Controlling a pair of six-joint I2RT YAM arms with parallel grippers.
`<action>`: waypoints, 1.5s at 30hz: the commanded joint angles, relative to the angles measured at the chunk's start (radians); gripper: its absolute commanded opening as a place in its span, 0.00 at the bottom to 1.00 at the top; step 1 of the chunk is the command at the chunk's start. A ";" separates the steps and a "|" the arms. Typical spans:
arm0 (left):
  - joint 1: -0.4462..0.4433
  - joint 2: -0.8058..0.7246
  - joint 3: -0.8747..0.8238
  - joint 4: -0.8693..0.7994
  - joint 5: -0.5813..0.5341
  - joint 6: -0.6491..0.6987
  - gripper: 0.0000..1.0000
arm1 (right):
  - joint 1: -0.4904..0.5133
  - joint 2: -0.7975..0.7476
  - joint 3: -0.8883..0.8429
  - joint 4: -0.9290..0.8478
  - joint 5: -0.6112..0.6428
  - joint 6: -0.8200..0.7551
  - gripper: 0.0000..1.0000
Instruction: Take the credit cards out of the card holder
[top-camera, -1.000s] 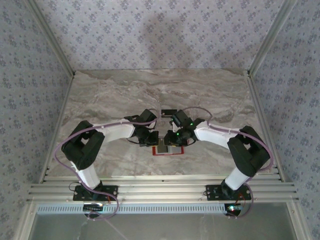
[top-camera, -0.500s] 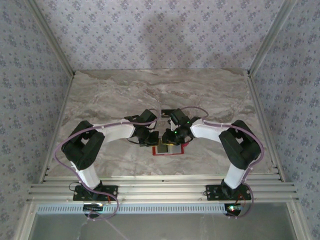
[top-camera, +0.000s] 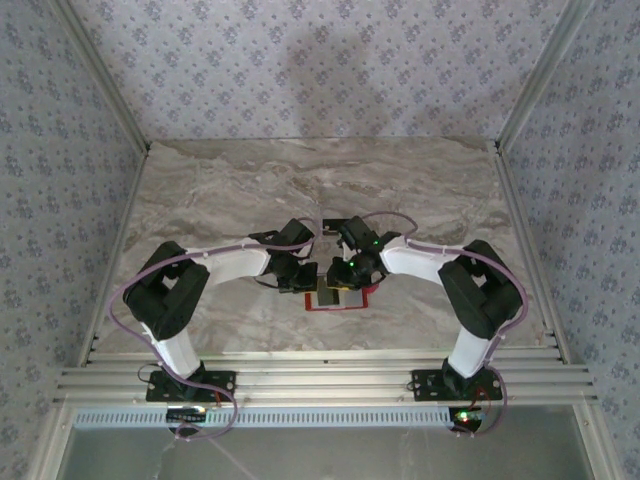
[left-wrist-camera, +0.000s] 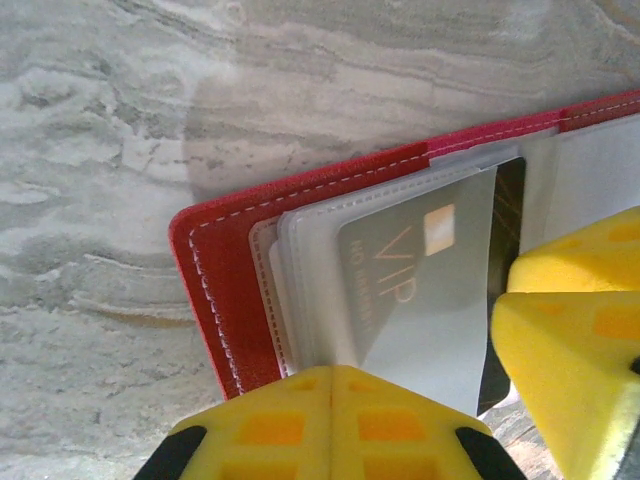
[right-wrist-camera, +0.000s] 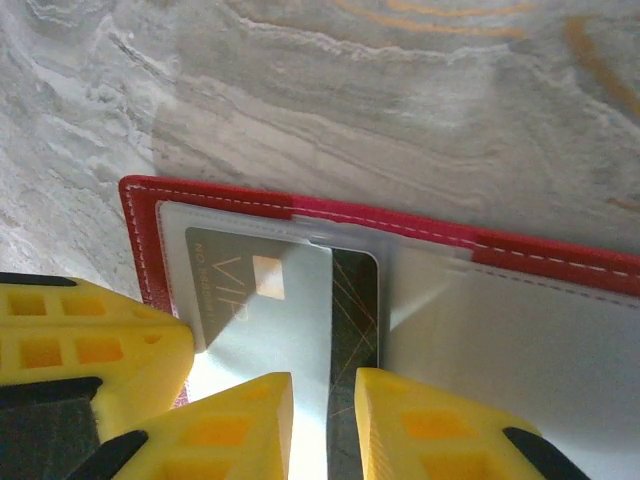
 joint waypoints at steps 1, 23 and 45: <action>-0.004 -0.004 -0.011 -0.051 -0.023 0.016 0.07 | -0.001 -0.040 0.033 -0.083 0.047 -0.019 0.25; -0.025 -0.015 0.072 -0.075 0.004 0.016 0.08 | -0.030 -0.062 0.005 -0.038 -0.021 -0.021 0.25; -0.026 0.063 0.037 -0.097 -0.024 0.033 0.08 | -0.042 0.014 -0.011 -0.025 -0.060 -0.048 0.29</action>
